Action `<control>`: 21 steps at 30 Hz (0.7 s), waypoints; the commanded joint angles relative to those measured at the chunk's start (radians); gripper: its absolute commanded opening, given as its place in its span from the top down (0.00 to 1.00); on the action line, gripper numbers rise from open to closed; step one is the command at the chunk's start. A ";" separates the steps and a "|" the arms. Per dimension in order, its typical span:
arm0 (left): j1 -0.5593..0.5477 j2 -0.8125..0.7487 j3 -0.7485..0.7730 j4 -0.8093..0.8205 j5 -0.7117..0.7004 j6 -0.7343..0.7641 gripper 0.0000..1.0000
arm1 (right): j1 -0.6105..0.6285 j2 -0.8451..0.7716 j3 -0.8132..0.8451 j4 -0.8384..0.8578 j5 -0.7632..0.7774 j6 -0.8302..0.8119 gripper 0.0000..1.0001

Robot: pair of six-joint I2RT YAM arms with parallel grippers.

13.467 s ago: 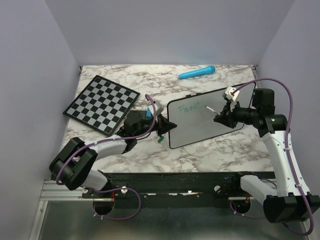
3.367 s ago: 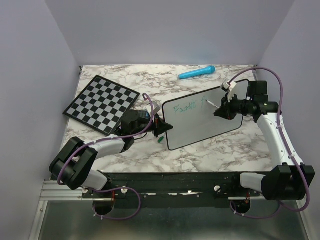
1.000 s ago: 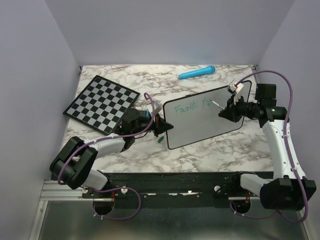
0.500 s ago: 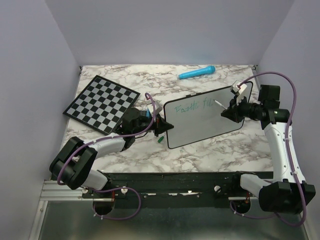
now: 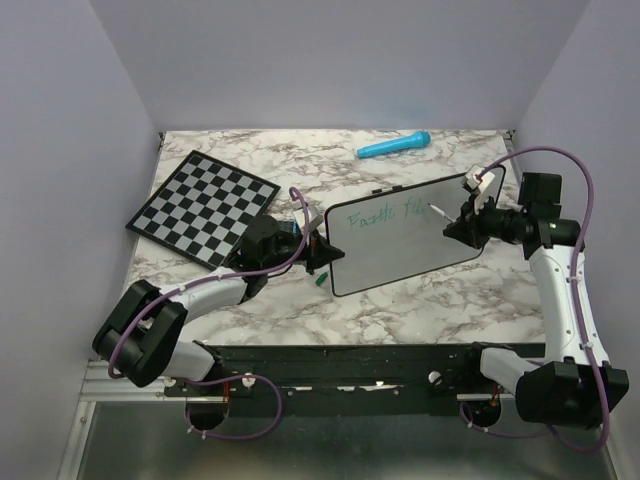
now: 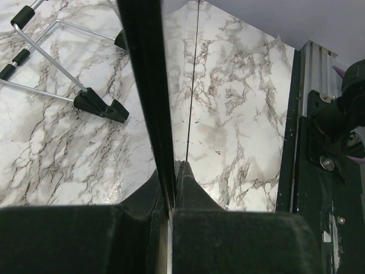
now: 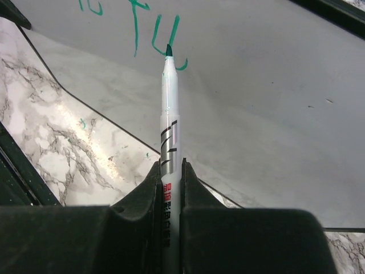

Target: Write a sentence on the whiteboard

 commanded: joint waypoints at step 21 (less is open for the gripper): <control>0.025 -0.022 -0.046 -0.229 -0.046 0.106 1.00 | -0.069 0.034 -0.042 0.011 -0.097 -0.064 0.99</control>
